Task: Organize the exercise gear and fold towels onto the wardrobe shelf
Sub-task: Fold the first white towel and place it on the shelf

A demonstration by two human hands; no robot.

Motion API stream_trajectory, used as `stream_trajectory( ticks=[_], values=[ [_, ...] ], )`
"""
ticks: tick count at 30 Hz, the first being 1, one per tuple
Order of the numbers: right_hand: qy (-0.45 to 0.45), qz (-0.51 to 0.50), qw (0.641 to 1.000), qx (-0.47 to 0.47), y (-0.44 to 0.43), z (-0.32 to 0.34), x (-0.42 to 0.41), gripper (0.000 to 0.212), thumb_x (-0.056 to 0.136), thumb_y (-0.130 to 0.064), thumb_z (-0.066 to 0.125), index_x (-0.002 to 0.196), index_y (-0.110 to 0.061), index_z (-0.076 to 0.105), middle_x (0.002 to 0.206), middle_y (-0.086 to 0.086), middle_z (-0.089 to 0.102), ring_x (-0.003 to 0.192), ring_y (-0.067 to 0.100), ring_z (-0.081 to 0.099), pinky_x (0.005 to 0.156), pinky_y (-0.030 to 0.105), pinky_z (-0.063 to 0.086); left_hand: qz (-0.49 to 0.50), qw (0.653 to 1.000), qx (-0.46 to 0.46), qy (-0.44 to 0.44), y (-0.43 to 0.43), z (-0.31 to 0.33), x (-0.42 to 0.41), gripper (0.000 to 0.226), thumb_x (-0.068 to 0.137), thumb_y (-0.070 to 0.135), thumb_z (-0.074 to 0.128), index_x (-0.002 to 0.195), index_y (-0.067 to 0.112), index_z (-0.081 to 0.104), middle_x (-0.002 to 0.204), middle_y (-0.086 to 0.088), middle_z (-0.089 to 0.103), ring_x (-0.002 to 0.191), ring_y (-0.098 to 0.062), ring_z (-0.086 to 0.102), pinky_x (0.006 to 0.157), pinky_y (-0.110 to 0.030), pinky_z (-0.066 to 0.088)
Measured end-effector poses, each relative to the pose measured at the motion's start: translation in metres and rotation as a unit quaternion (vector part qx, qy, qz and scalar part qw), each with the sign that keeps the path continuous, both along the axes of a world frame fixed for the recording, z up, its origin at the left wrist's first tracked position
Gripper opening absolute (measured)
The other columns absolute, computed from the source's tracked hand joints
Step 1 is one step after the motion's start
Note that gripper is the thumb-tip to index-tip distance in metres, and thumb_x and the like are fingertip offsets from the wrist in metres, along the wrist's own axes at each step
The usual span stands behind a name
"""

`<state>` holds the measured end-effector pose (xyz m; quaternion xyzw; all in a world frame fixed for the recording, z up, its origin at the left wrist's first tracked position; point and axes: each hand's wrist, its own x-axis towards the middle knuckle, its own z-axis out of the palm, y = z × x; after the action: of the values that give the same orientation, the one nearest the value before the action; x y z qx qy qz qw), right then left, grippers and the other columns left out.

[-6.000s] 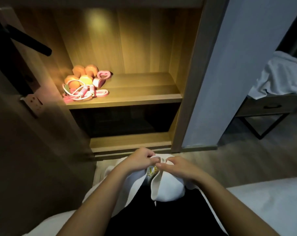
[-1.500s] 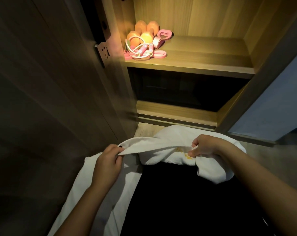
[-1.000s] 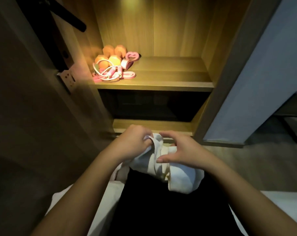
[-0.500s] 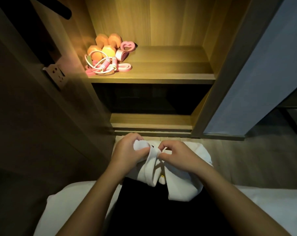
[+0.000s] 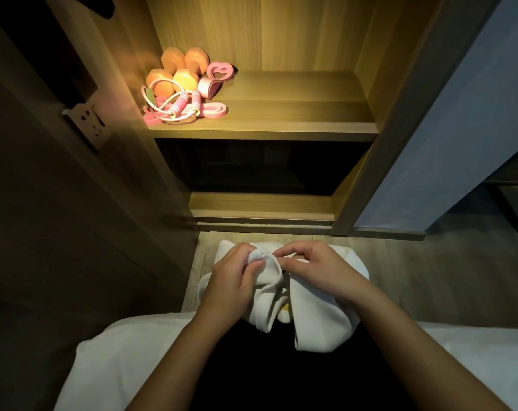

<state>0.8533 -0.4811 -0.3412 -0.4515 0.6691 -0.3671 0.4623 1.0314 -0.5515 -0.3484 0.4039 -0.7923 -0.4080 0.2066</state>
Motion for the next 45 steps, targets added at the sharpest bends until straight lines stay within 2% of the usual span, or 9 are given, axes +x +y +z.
stream_trajectory(
  ticks=[6, 12, 15, 20, 25, 28, 35, 40, 45],
  values=[
    [0.024, -0.036, 0.999, -0.006, -0.001, -0.009, 0.008, 0.009, 0.084, -0.039, 0.070, 0.081, -0.031, 0.070, 0.081, -0.024, 0.068, 0.084, -0.003, 0.060, 0.076, 0.026, 0.045, -0.009, 1.000, 0.018, -0.022, 0.002, -0.003, 0.001, 0.008, 0.098, 0.036, 0.047, 0.102, 0.029, 0.047, 0.093, 0.016, 0.058, 0.087, -0.009, 0.060, 0.074, -0.028, 0.053],
    [0.037, -0.053, 0.997, -0.039, 0.006, -0.013, 0.010, 0.009, 0.088, -0.034, 0.068, 0.083, -0.027, 0.068, 0.089, -0.019, 0.070, 0.096, 0.002, 0.063, 0.084, 0.022, 0.047, 0.056, 0.992, 0.114, 0.000, -0.002, -0.001, -0.002, 0.027, 0.094, 0.037, 0.059, 0.118, 0.037, 0.046, 0.110, 0.015, 0.060, 0.100, -0.011, 0.061, 0.082, -0.031, 0.055],
    [0.052, -0.066, 0.994, -0.063, 0.008, -0.014, 0.013, 0.009, 0.088, -0.035, 0.067, 0.082, -0.028, 0.067, 0.087, -0.015, 0.069, 0.091, 0.003, 0.063, 0.082, 0.024, 0.049, 0.003, 0.996, 0.082, -0.029, -0.006, -0.002, -0.001, 0.015, 0.098, 0.040, 0.050, 0.111, 0.032, 0.054, 0.099, 0.016, 0.061, 0.094, -0.009, 0.061, 0.076, -0.027, 0.052],
    [0.070, -0.083, 0.989, -0.096, 0.009, -0.014, 0.019, 0.013, 0.086, -0.041, 0.064, 0.082, -0.029, 0.064, 0.076, 0.004, 0.063, 0.071, 0.018, 0.055, 0.070, 0.040, 0.050, 0.014, 0.996, 0.084, -0.008, 0.001, -0.003, -0.002, 0.043, 0.090, 0.064, 0.020, 0.103, 0.031, 0.046, 0.090, 0.015, 0.056, 0.084, -0.006, 0.057, 0.069, -0.024, 0.044],
    [0.081, -0.085, 0.987, -0.109, 0.011, -0.017, 0.022, 0.013, 0.086, -0.041, 0.063, 0.081, -0.029, 0.063, 0.065, -0.001, 0.055, 0.060, 0.007, 0.045, 0.059, 0.025, 0.040, 0.091, 0.992, 0.081, 0.033, 0.006, -0.005, -0.011, 0.040, 0.095, 0.058, 0.025, 0.089, 0.027, 0.052, 0.078, 0.011, 0.057, 0.076, 0.002, 0.056, 0.063, -0.018, 0.042],
    [0.068, -0.094, 0.987, -0.111, 0.013, -0.017, 0.022, 0.011, 0.089, -0.033, 0.065, 0.079, -0.028, 0.063, 0.057, -0.010, 0.047, 0.057, 0.003, 0.041, 0.055, 0.016, 0.036, 0.114, 0.990, 0.072, 0.051, 0.009, -0.008, -0.009, 0.023, 0.099, 0.044, 0.041, 0.097, 0.030, 0.059, 0.088, 0.014, 0.062, 0.085, -0.005, 0.060, 0.069, -0.023, 0.049],
    [0.045, -0.118, 0.984, -0.127, 0.013, -0.016, 0.025, 0.012, 0.090, -0.028, 0.065, 0.078, -0.029, 0.063, 0.059, -0.016, 0.053, 0.058, 0.001, 0.046, 0.057, 0.013, 0.039, 0.118, 0.991, 0.053, 0.040, 0.018, -0.009, -0.006, 0.049, 0.092, 0.062, 0.038, 0.133, 0.038, 0.051, 0.128, 0.009, 0.060, 0.115, -0.013, 0.056, 0.096, -0.046, 0.052],
    [0.007, -0.136, 0.981, -0.141, 0.014, -0.017, 0.024, 0.009, 0.090, -0.024, 0.065, 0.083, -0.028, 0.065, 0.067, -0.014, 0.063, 0.064, 0.000, 0.057, 0.060, 0.012, 0.045, 0.127, 0.991, 0.003, 0.032, 0.025, -0.006, -0.008, 0.059, 0.089, 0.056, 0.032, 0.143, 0.035, 0.039, 0.114, 0.011, 0.062, 0.107, -0.011, 0.057, 0.096, -0.047, 0.051],
    [0.003, -0.139, 0.979, -0.151, 0.015, -0.021, 0.024, 0.009, 0.090, -0.022, 0.064, 0.082, -0.026, 0.064, 0.058, -0.020, 0.056, 0.058, -0.003, 0.053, 0.057, 0.009, 0.041, 0.135, 0.991, -0.012, 0.000, 0.027, -0.007, -0.008, 0.072, 0.084, 0.065, 0.025, 0.143, 0.030, 0.044, 0.127, 0.004, 0.063, 0.111, -0.004, 0.049, 0.103, -0.049, 0.045]
  ],
)
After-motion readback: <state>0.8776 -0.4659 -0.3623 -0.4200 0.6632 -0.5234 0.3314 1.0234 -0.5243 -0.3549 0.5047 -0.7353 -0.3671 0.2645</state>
